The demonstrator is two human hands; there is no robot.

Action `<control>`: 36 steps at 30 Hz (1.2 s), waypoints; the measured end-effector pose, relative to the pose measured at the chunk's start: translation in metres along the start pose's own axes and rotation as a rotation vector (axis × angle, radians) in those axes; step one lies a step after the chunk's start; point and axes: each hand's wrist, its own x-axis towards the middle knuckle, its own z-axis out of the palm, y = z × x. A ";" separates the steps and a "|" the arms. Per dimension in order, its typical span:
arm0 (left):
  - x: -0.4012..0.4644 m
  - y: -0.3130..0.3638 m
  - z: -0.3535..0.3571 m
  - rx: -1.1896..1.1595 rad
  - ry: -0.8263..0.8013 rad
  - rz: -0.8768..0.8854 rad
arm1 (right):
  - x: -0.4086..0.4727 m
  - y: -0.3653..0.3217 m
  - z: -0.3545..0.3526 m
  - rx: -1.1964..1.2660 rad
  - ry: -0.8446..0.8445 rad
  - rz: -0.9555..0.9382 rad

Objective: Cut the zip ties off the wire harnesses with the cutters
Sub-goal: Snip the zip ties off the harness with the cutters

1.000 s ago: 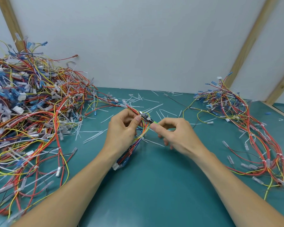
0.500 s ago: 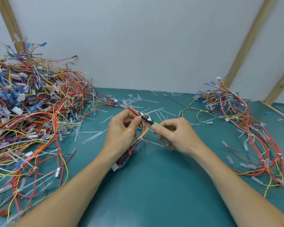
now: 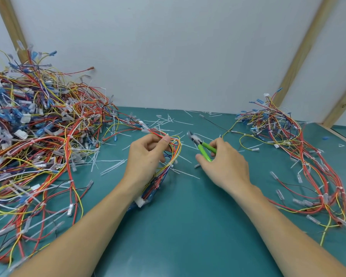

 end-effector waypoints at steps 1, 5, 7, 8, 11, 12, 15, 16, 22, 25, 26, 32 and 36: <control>0.001 0.000 -0.001 -0.002 0.017 -0.024 | -0.001 0.002 0.000 -0.107 0.010 -0.035; 0.008 0.002 -0.004 -0.142 0.057 -0.158 | 0.001 0.007 -0.001 -0.297 -0.044 -0.074; 0.010 0.003 -0.007 -0.268 0.055 -0.237 | 0.001 0.008 -0.001 -0.313 -0.072 -0.078; 0.011 0.003 -0.008 -0.333 0.049 -0.274 | 0.001 0.008 -0.001 -0.310 -0.088 -0.077; 0.012 0.004 -0.010 -0.461 0.031 -0.346 | -0.001 0.009 -0.001 -0.309 -0.120 -0.077; 0.012 0.004 -0.010 -0.482 0.021 -0.355 | -0.001 0.009 -0.001 -0.310 -0.124 -0.078; 0.011 0.004 -0.011 -0.522 0.001 -0.366 | -0.002 0.007 -0.001 -0.317 -0.125 -0.084; 0.011 0.004 -0.011 -0.525 -0.005 -0.366 | -0.003 0.006 -0.001 -0.326 -0.125 -0.081; 0.010 0.006 -0.010 -0.471 -0.063 -0.319 | -0.013 -0.017 -0.007 0.316 0.017 -0.252; 0.008 0.007 -0.007 -0.404 -0.115 -0.267 | -0.028 -0.037 -0.004 0.741 -0.268 -0.304; 0.008 0.008 -0.006 -0.389 -0.129 -0.256 | -0.032 -0.041 -0.002 0.793 -0.332 -0.324; 0.008 0.008 -0.004 -0.407 -0.230 -0.217 | -0.032 -0.040 0.001 0.906 -0.446 -0.207; 0.007 0.008 -0.002 -0.431 -0.340 -0.178 | -0.027 -0.036 -0.002 1.080 -0.501 -0.040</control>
